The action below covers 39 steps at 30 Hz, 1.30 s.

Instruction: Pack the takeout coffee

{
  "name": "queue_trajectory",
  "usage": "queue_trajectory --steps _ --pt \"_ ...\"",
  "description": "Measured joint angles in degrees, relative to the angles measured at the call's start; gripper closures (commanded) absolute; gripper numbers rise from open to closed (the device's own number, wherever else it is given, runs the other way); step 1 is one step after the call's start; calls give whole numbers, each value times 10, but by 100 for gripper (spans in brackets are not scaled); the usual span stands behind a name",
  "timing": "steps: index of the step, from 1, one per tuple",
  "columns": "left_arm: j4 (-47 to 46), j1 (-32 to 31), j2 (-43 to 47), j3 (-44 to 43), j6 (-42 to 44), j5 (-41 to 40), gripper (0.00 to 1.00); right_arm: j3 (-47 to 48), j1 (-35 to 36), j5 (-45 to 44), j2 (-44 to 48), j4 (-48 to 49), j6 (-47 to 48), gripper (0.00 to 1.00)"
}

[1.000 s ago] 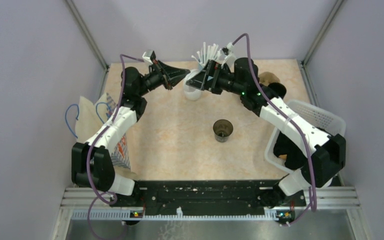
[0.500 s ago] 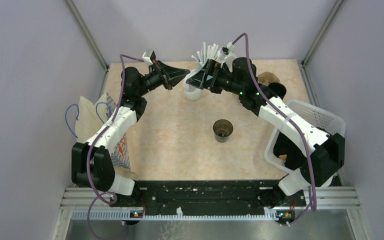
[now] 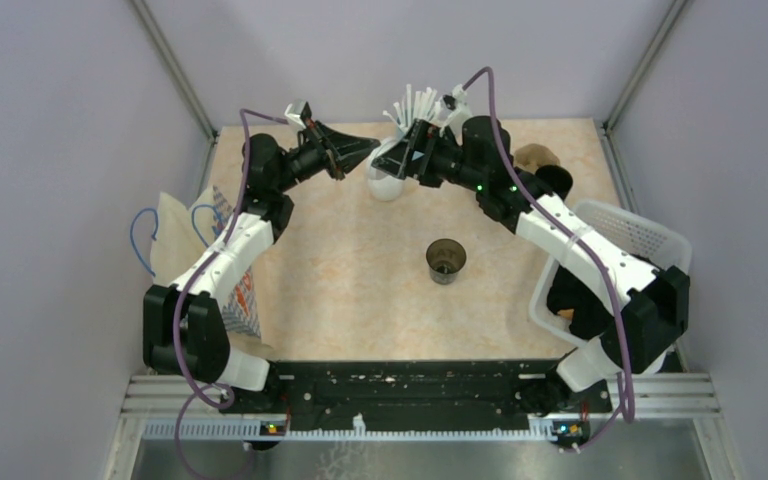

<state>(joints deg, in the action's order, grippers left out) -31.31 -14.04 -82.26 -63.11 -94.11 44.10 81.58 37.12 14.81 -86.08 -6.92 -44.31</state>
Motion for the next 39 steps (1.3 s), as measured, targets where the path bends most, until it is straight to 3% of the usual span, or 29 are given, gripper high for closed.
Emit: queue_trajectory --steps 7,15,35,39 --pt "0 0 0 0 0 0 100 3 0 -3 -1 1 3 1" --pt "0 0 0 0 -3 4 100 3 0 -2 -3 17 2 1" --pt "-6 0 -7 0 -5 13 100 3 1 -2 -8 26 -9 24" --pt "-2 1 -7 0 5 14 80 3 2 -5 -8 12 -5 25"
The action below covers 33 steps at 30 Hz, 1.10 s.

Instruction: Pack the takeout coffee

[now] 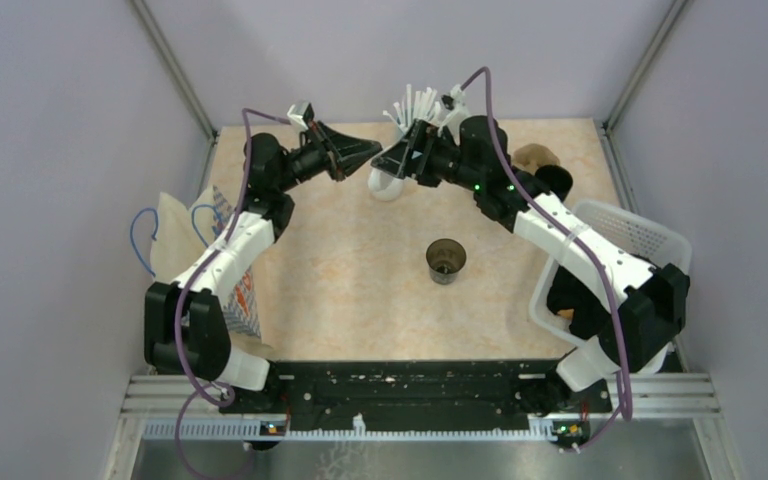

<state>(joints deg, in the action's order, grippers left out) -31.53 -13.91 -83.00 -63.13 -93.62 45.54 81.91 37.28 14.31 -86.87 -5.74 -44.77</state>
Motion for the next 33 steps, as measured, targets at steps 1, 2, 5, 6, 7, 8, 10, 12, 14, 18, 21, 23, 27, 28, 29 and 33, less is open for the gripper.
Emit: queue_trajectory --steps 1,2,5,6,7,8,10,12,14,18,21,23,27,28,29,33 --pt "4 0 0 0 7 0 72 0 0 -2 0 -6 2 25" --pt "17 2 0 -2 17 1 63 0 0 -4 0 -16 6 25" --pt "54 7 1 -7 51 1 46 0 0 -16 5 -61 28 24" --pt "71 9 2 -7 66 3 42 0 0 -21 7 -78 38 24" --pt "92 12 2 -9 83 4 38 0 0 -26 11 -96 50 24" --pt "113 14 3 -11 101 6 34 2 0 -31 15 -118 64 24" --pt "155 18 3 -16 138 17 26 12 0 -48 24 -172 100 23" --pt "180 19 2 -16 167 34 22 20 0 -63 34 -225 139 23" --pt "196 18 2 -14 185 51 19 30 -1 -74 44 -286 186 23" --pt "203 8 2 7 214 77 18 73 -1 -96 35 -403 274 24" --pt "230 -4 -3 16 237 84 16 125 0 -119 -2 -486 322 25" --pt "249 -10 -9 16 258 84 16 146 0 -130 -30 -520 336 25" --pt "318 -14 -10 13 313 65 16 156 8 -152 -87 -577 343 25" --pt "336 -14 -10 11 326 57 16 156 11 -157 -102 -588 343 25" --pt "360 -14 -10 7 342 49 15 157 16 -164 -119 -601 343 25" --pt "425 -14 -7 -5 394 19 15 169 31 -193 -177 -641 342 24"
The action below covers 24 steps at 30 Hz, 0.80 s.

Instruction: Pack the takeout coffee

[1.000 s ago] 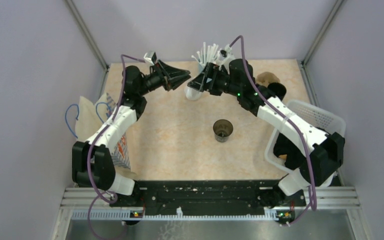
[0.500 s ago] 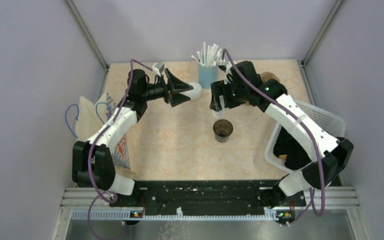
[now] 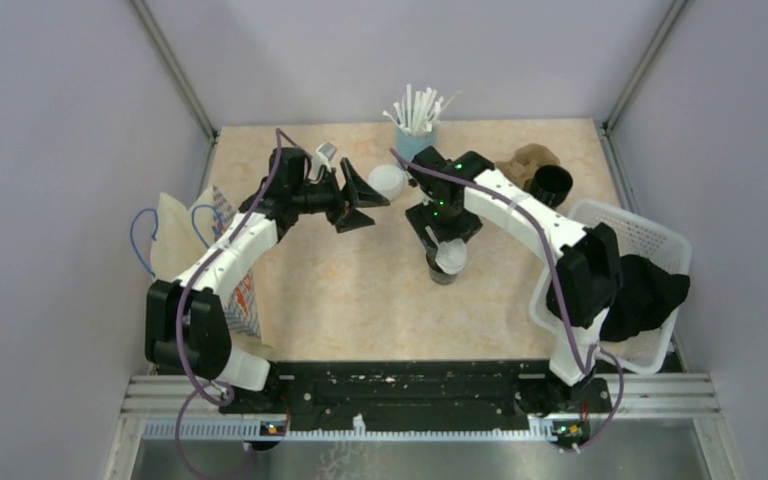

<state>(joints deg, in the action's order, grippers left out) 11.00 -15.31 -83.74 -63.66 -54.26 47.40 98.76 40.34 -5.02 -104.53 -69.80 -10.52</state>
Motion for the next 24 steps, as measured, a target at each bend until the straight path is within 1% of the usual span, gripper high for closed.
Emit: queue_trajectory --steps 6,15,24 --pt "43 0 14 0 30 -15 15 19 4 -21 -44 -22 0 23" --pt "59 0 18 0 45 -20 15 45 4 -31 -56 -28 1 20" --pt "63 1 17 -16 50 -19 14 48 4 -30 -70 -31 1 17"
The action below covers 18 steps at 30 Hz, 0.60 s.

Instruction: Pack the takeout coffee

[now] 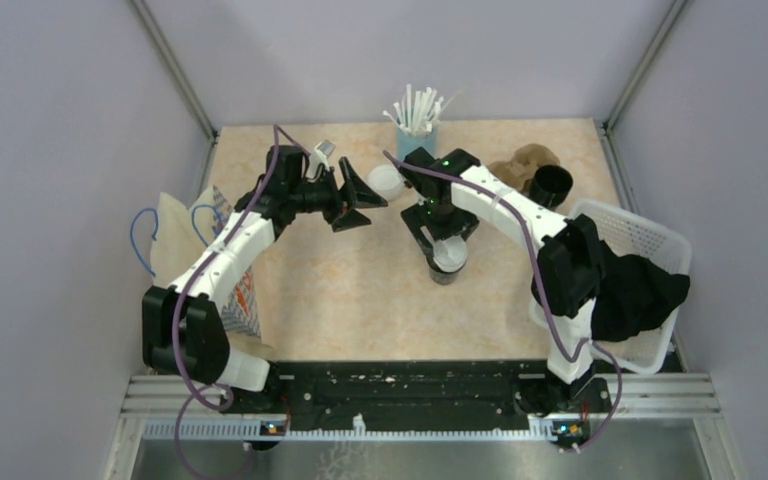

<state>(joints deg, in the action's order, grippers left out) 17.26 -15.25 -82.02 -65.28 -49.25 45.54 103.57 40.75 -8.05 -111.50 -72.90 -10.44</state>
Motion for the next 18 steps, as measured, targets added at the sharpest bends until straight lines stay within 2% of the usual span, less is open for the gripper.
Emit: queue_trajectory --steps 7,18 --pt "0 2 -5 -6 3 1 14 0 0 -1 -12 -2 0 16" --pt "5 3 -11 -12 10 1 14 0 0 -1 -12 -5 4 9"
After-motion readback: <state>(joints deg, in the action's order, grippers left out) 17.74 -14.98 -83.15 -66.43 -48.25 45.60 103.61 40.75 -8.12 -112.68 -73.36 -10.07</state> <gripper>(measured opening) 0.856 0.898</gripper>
